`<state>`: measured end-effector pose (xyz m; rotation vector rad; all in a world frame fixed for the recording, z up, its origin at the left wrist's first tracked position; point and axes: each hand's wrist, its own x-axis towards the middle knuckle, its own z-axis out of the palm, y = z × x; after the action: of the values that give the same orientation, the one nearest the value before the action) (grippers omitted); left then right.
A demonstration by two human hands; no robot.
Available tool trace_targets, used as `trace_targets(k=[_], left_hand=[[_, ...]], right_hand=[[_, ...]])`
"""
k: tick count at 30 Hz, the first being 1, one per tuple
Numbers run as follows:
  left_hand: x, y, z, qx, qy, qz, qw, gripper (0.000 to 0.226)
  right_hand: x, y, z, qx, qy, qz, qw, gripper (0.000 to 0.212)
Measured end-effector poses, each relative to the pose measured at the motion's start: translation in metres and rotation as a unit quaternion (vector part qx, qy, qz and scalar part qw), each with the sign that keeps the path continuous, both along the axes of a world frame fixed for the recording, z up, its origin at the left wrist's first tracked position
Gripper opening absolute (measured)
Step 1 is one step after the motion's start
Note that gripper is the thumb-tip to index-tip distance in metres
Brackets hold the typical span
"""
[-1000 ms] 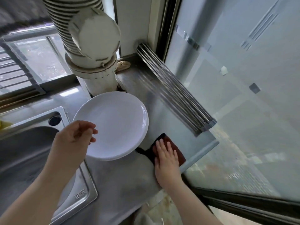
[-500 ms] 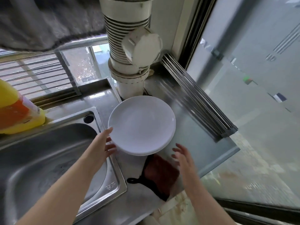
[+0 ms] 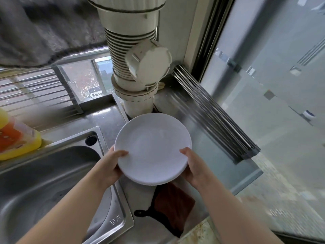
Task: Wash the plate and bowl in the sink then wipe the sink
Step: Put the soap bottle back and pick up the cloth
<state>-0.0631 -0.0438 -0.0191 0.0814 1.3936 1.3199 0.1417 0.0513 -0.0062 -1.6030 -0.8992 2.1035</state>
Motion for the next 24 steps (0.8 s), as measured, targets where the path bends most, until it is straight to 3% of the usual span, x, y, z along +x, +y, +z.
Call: trace_targets(k=[5, 9, 11, 13, 15, 16, 20, 24], left_hand=[[0.003, 0.008, 0.003, -0.003, 0.029, -0.035, 0.999, 0.039], [0.002, 0.012, 0.006, -0.008, 0.055, -0.042, 0.998, 0.03], [0.004, 0.016, 0.009, -0.01, 0.075, -0.049, 0.996, 0.046], [0.005, 0.02, 0.003, -0.053, 0.143, -0.062, 0.986, 0.061], [0.008, 0.02, -0.006, -0.128, 0.234, -0.078, 0.961, 0.064], [0.011, 0.02, -0.01, -0.148, 0.239, -0.079, 0.956, 0.064], [0.029, 0.026, -0.011, -0.169, 0.117, -0.136, 0.969, 0.04], [0.043, 0.035, -0.011, -0.174, 0.12, -0.118, 0.97, 0.026]], right_hand=[[0.012, 0.011, 0.0, 0.057, -0.043, -0.003, 0.997, 0.017], [0.025, 0.016, 0.004, 0.061, -0.018, -0.039, 0.997, 0.015], [0.038, 0.017, 0.006, 0.048, 0.004, -0.087, 0.995, 0.016], [0.056, 0.019, 0.008, 0.047, 0.011, -0.121, 0.992, 0.019], [0.075, 0.021, 0.009, 0.052, 0.008, -0.135, 0.989, 0.023], [0.086, 0.02, 0.009, 0.053, 0.008, -0.139, 0.989, 0.021], [0.118, 0.013, 0.011, 0.057, 0.014, -0.163, 0.985, 0.019], [0.138, 0.007, 0.007, 0.047, 0.01, -0.204, 0.978, 0.02]])
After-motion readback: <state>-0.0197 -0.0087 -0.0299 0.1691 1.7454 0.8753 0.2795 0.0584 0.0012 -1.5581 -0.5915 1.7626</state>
